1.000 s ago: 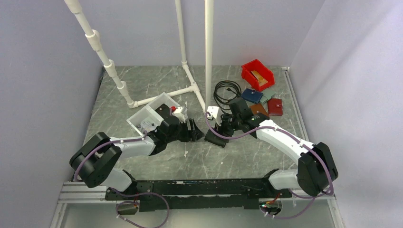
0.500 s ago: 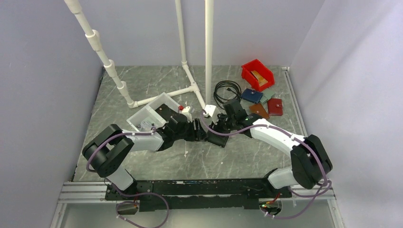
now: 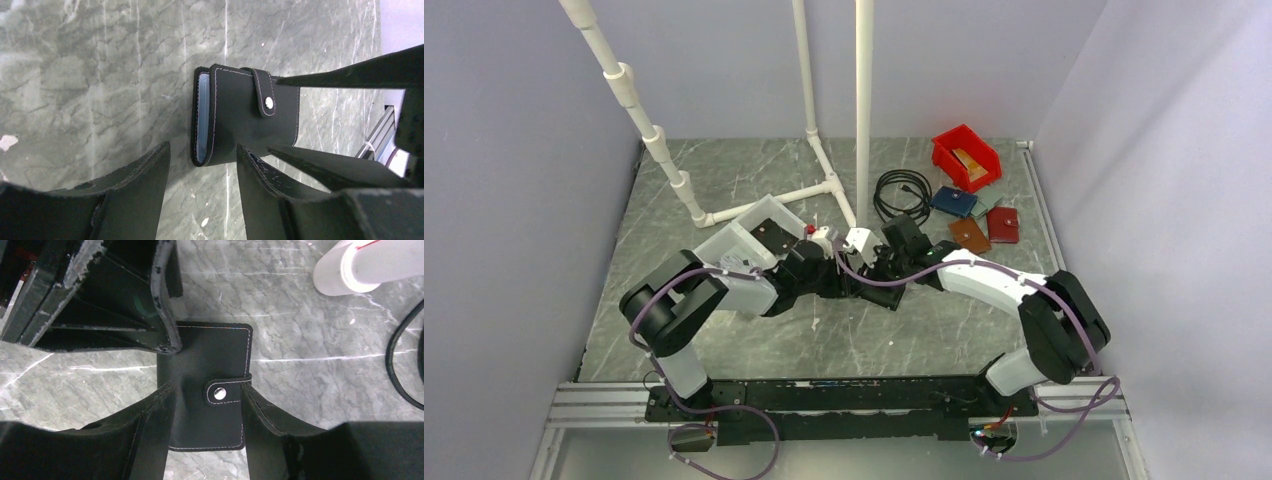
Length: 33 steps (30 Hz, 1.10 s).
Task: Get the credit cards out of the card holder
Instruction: Open the card holder at the center of the board.
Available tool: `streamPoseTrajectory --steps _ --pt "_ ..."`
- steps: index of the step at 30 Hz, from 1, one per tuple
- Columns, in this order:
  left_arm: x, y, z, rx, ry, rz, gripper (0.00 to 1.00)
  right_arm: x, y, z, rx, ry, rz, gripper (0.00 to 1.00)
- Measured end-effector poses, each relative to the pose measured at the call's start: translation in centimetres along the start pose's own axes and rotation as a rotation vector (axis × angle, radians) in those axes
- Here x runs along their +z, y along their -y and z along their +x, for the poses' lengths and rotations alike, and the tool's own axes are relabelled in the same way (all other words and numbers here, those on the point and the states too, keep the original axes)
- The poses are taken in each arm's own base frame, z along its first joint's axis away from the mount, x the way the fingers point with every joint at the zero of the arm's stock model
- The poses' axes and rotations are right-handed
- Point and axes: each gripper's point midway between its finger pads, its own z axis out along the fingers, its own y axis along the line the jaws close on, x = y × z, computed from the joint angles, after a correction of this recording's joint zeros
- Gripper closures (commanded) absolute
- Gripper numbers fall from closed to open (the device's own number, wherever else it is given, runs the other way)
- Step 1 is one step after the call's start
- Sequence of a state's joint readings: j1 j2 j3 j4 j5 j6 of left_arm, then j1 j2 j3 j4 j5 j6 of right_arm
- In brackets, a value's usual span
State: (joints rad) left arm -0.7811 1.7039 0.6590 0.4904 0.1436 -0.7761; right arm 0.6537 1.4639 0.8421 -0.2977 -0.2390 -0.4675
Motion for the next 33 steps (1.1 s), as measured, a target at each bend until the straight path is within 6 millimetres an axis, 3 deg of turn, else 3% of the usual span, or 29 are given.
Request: streamPoseTrajectory --steps 5,16,20,33 --pt "0.5 0.2 -0.2 -0.005 0.011 0.013 0.44 1.0 -0.1 1.0 0.002 -0.047 0.009 0.50" --pt "1.4 0.1 -0.3 -0.026 0.015 0.007 0.61 1.3 0.6 1.6 0.005 -0.076 0.047 0.61" --pt "1.6 0.4 -0.4 -0.028 0.015 0.021 0.73 1.3 0.6 1.6 0.003 -0.079 0.047 0.70" --pt "1.6 0.9 -0.6 -0.014 0.017 0.040 0.97 1.1 1.3 1.8 -0.019 -0.094 0.083 0.98"
